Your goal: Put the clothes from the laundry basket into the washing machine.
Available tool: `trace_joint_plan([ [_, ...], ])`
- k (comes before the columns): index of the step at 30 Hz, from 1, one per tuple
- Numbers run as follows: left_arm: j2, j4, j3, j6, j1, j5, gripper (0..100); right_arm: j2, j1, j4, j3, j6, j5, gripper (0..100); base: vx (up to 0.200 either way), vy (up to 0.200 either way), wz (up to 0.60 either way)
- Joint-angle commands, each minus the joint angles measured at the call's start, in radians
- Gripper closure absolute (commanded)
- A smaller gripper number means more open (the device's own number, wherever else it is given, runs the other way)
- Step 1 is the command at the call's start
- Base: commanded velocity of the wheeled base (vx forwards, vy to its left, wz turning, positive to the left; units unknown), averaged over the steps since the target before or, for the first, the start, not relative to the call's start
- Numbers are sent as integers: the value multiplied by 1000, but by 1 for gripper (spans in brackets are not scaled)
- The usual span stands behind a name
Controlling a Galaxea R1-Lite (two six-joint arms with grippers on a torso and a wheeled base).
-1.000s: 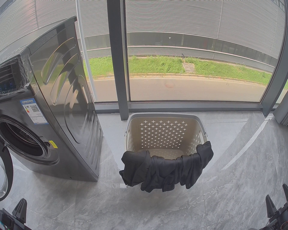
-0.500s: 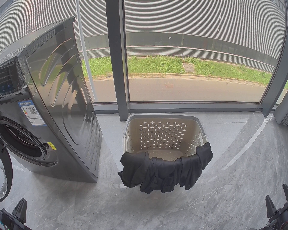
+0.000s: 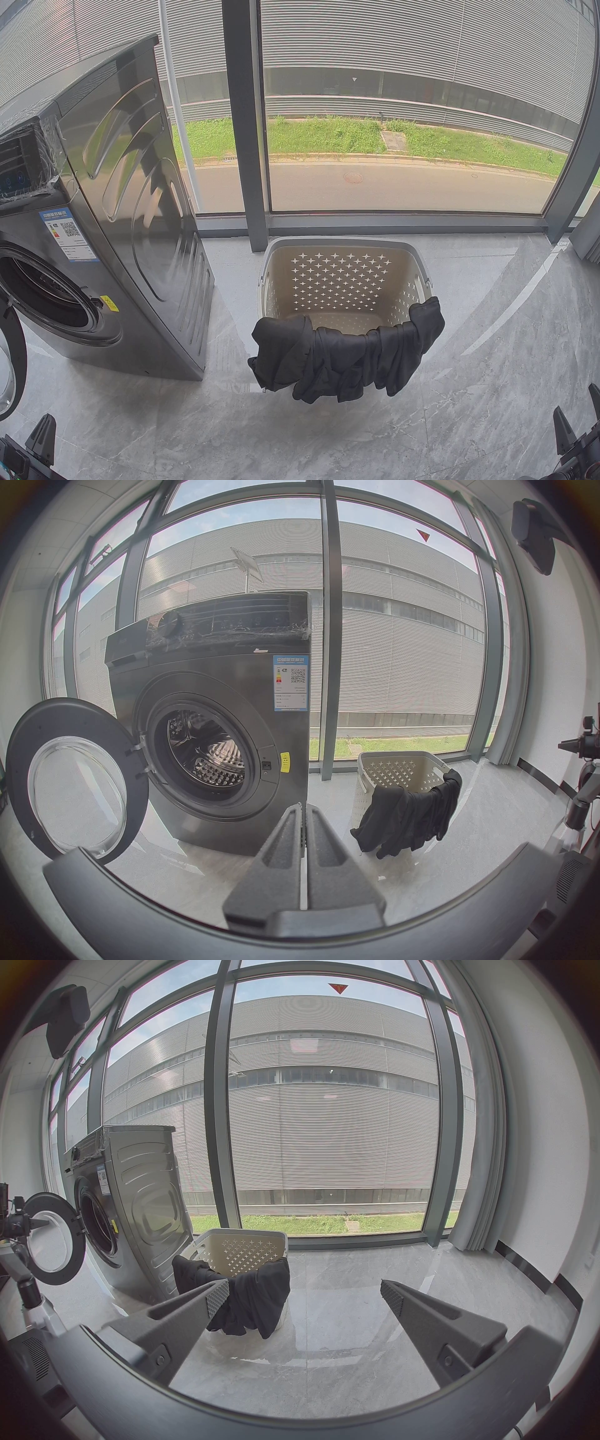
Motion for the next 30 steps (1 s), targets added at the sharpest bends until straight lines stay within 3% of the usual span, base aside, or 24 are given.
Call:
trace_joint_plan([
  [1,-18,-1,18,-2,0,1,100,-12,0,0,12,-1,1,0,0,-200,0],
  [7,-18,-1,18,5,0,-1,100,-12,0,0,12,-1,1,0,0,-200,0],
  [30,-18,-1,18,6,0,-2,100,-12,-3,0,12,-10,-4,0,0,0,0],
])
